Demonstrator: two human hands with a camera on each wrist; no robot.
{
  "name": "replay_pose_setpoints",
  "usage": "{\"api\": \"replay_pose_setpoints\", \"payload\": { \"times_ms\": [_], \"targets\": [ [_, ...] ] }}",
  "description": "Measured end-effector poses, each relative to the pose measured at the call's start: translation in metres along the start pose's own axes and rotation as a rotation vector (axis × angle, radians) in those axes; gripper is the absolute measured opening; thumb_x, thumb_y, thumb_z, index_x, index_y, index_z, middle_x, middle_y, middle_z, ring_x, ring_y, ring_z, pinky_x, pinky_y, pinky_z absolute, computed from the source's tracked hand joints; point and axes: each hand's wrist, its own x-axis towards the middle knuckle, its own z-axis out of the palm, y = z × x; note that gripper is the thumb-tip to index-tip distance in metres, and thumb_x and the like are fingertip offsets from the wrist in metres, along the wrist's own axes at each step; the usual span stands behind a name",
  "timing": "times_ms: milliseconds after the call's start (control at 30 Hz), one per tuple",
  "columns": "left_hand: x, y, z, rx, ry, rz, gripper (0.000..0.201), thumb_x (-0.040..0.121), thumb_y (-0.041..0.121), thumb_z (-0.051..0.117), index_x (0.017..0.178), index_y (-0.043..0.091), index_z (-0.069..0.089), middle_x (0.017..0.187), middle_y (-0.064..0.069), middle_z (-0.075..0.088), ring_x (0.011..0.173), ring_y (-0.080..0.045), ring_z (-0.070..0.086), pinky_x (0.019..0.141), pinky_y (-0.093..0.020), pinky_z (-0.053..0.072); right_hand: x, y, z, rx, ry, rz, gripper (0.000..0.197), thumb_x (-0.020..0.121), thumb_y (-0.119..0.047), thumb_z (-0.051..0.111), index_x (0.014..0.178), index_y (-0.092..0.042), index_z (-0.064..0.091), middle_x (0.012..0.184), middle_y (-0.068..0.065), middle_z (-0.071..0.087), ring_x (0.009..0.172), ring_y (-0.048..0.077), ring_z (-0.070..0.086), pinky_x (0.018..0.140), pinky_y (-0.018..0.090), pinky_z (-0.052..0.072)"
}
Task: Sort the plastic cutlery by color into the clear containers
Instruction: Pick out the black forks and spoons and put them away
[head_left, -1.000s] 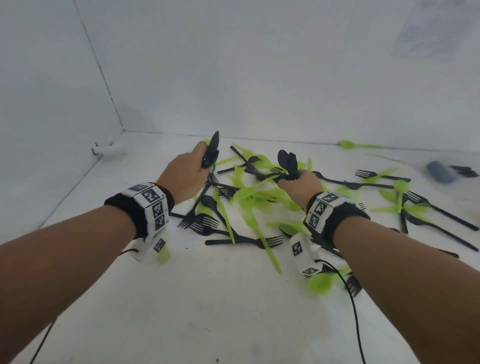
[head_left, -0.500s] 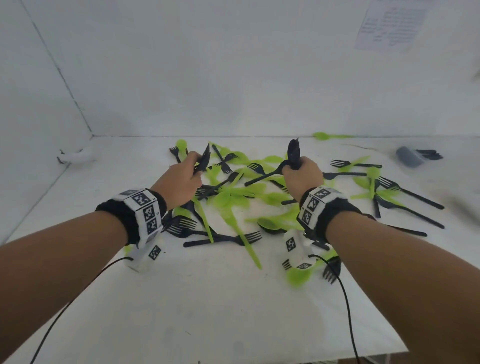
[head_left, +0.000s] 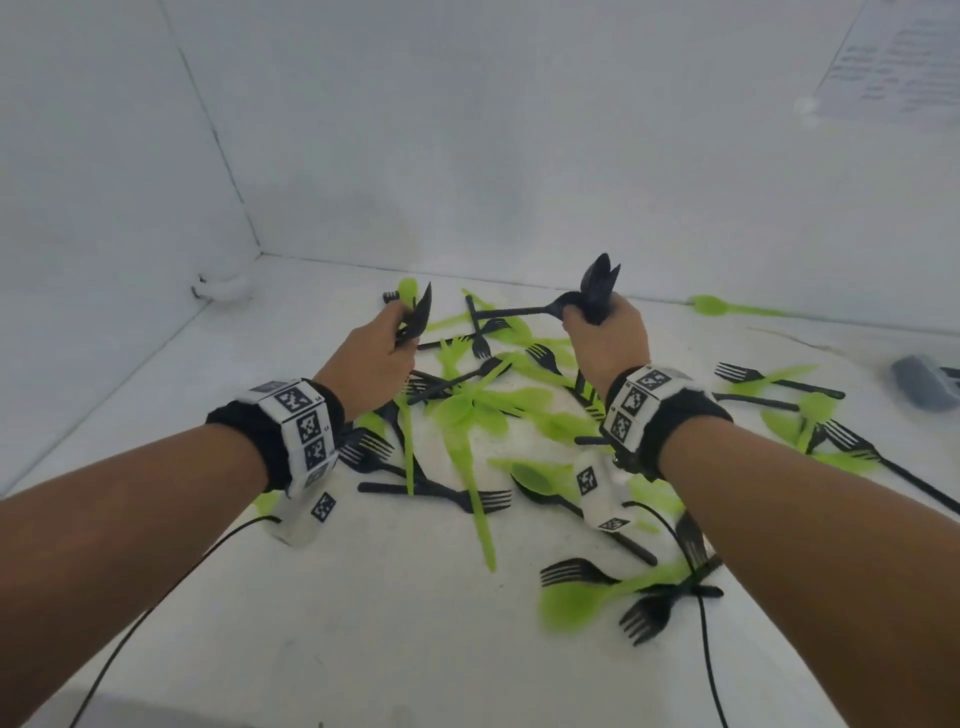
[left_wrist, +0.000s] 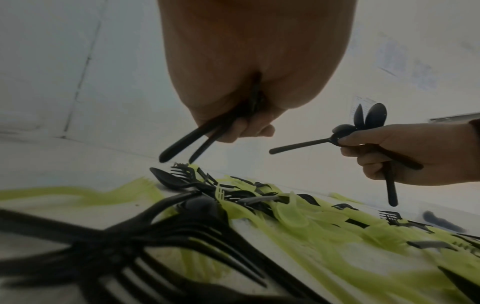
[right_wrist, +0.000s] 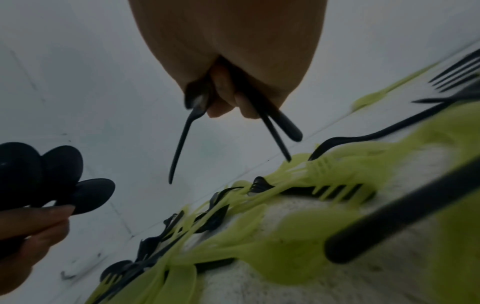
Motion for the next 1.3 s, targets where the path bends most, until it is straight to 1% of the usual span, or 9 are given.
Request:
{"api": "replay_pose_setpoints", "payload": {
  "times_ms": [167,300,467,667,833,967,1100,1200,1300],
  "targets": [
    [-0.016,0.011,-0.003,0.011,0.164,-0.071,0.023,0.098,0.042,0.063,0.111,0.026,0.053,0.086,0.010,0.064,0.073,-0.006,0.060,0.061,-0.014,0.042,0.000,-0.017,0.016,0.121,-0.313,-0.017,0.011,0.089,-0.029,0.072,0.088,-0.018,0.074,0.073,-0.002,0.068,0.067,0.014,0.061,0.065,0.029,0.050],
    [-0.023,0.021,0.002,-0.004,0.136,-0.112,0.035,0.094,0.051,0.066,0.120,0.029,0.056,0.100,0.014,0.067,0.091,-0.001,0.063,0.078,-0.022,0.048,-0.004,-0.022,0.029,0.161,-0.478,-0.041,0.021,0.093,-0.031,0.071,0.094,-0.011,0.076,0.069,-0.004,0.067,0.062,0.010,0.058,0.064,0.028,0.045],
    [-0.029,0.042,0.023,-0.433,0.103,-0.167,0.023,0.097,0.012,0.069,0.119,0.007,0.065,0.100,-0.010,0.078,0.089,-0.012,0.076,0.072,-0.023,0.057,-0.009,-0.026,0.040,0.303,-0.408,0.057,0.026,0.096,-0.036,0.067,0.090,-0.011,0.073,0.070,0.005,0.066,0.057,0.012,0.057,0.060,0.028,0.047],
    [-0.014,0.057,0.041,-0.556,0.154,-0.131,0.027,0.090,0.011,0.074,0.115,0.019,0.070,0.105,-0.002,0.077,0.097,-0.013,0.073,0.089,-0.030,0.057,-0.030,-0.028,0.062,0.597,-0.456,0.299,0.039,0.094,-0.046,0.069,0.109,-0.011,0.077,0.053,-0.006,0.057,0.044,0.006,0.050,0.048,0.022,0.041],
    [-0.008,0.029,0.026,-0.435,0.105,-0.229,0.034,0.100,0.023,0.061,0.131,0.022,0.048,0.083,0.015,0.077,0.075,-0.004,0.065,0.078,-0.033,0.049,-0.020,-0.032,0.063,0.435,-0.353,0.243,0.038,0.098,-0.048,0.061,0.084,-0.014,0.072,0.072,-0.002,0.064,0.050,0.008,0.049,0.051,0.023,0.040],
    [-0.012,-0.011,-0.005,-0.197,-0.033,-0.247,0.018,0.105,0.024,0.053,0.116,0.014,0.062,0.073,0.007,0.075,0.051,-0.006,0.051,0.057,-0.027,0.043,-0.008,-0.029,0.063,-0.033,-0.350,0.080,0.047,0.103,-0.047,0.049,0.067,-0.018,0.056,0.061,-0.003,0.055,0.057,0.017,0.053,0.057,0.028,0.039],
    [-0.013,-0.031,-0.022,0.074,-0.153,-0.220,0.018,0.103,0.025,0.052,0.096,0.019,0.066,0.070,-0.003,0.074,0.052,-0.008,0.057,0.058,-0.028,0.045,0.000,-0.020,0.081,-0.480,-0.429,-0.033,0.051,0.104,-0.052,0.038,0.084,-0.014,0.065,0.072,0.002,0.063,0.067,0.023,0.058,0.064,0.034,0.043],
    [-0.015,-0.036,-0.020,0.157,-0.162,-0.154,0.024,0.102,0.028,0.053,0.091,0.011,0.065,0.069,-0.002,0.063,0.064,-0.021,0.059,0.063,-0.035,0.046,0.000,-0.014,0.094,-0.597,-0.427,-0.089,0.031,0.099,-0.041,0.051,0.110,-0.014,0.061,0.097,0.005,0.067,0.080,0.026,0.062,0.072,0.034,0.050],
    [-0.025,-0.038,-0.013,0.213,-0.181,-0.079,0.027,0.100,0.040,0.057,0.085,0.018,0.059,0.071,0.002,0.058,0.064,-0.016,0.054,0.057,-0.031,0.038,-0.005,-0.012,0.104,-0.645,-0.627,-0.132,0.035,0.094,-0.030,0.061,0.126,-0.018,0.055,0.109,0.004,0.065,0.094,0.028,0.062,0.079,0.033,0.049]
  ]
}}
